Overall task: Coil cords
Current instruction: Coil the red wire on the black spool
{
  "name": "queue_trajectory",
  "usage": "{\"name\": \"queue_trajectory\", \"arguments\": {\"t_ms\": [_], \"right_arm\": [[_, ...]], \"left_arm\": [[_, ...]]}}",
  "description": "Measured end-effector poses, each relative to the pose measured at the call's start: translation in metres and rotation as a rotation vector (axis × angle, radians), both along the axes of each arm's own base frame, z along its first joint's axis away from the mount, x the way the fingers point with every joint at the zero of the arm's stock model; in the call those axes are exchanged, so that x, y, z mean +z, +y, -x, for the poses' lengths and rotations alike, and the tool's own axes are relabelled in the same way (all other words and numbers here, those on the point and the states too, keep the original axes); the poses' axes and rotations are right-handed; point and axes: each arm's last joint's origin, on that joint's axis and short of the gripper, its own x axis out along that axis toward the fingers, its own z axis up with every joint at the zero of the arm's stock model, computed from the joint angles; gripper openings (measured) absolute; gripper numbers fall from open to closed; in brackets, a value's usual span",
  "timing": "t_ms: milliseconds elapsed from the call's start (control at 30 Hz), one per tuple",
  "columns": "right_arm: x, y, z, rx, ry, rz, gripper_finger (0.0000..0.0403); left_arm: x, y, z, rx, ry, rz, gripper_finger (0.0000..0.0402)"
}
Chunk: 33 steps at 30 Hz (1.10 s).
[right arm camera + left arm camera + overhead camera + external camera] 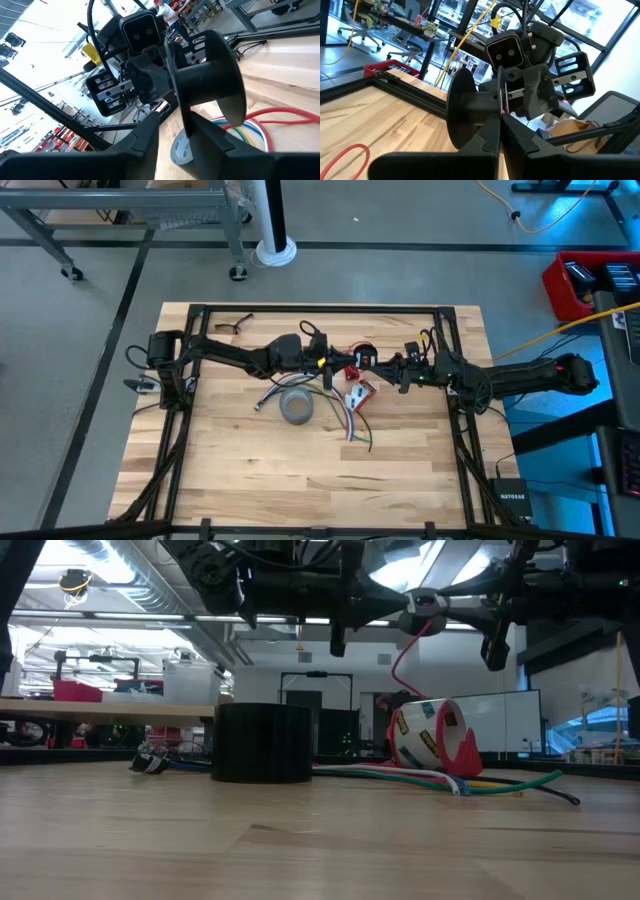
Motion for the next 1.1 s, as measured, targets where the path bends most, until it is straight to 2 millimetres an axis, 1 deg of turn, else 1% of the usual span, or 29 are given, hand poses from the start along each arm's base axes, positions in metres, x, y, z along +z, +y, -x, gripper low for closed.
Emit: {"name": "queue_trajectory", "arguments": {"t_ms": [133, 333, 433, 533, 600, 700, 867, 1033, 1100], "right_arm": [[0.002, 0.000, 0.002, -0.004, -0.008, 0.018, 0.0119], [0.014, 0.000, 0.013, -0.040, -0.072, 0.055, 0.0119], [0.015, 0.000, 0.020, -0.091, -0.046, 0.066, 0.0119], [0.013, -0.002, 0.026, -0.159, -0.012, 0.061, 0.0120], [0.011, -0.003, 0.029, -0.204, 0.020, 0.059, 0.0120], [0.009, -0.004, 0.029, -0.225, 0.047, 0.062, 0.0120], [0.008, -0.001, 0.025, -0.129, 0.045, 0.066, 0.0120], [0.004, 0.000, 0.021, -0.078, 0.060, 0.067, 0.0120], [0.004, 0.000, 0.018, -0.048, 0.058, 0.068, 0.0120]], "left_arm": [[0.002, 0.005, 0.002, 0.011, 0.000, -0.004, 0.0000], [0.018, 0.016, 0.015, 0.060, 0.051, -0.023, 0.0000], [0.021, 0.018, 0.022, 0.070, 0.109, -0.041, 0.0000], [0.025, 0.017, 0.026, 0.052, 0.131, -0.050, 0.0000], [0.024, 0.015, 0.026, 0.004, 0.135, -0.058, 0.0000], [0.023, 0.012, 0.025, -0.097, 0.139, -0.071, 0.0000], [0.021, 0.004, 0.024, -0.173, 0.159, -0.094, 0.0000], [0.021, -0.007, 0.023, -0.293, 0.144, -0.142, 0.0000], [0.021, -0.011, 0.023, -0.310, 0.141, -0.155, 0.0000]]}}
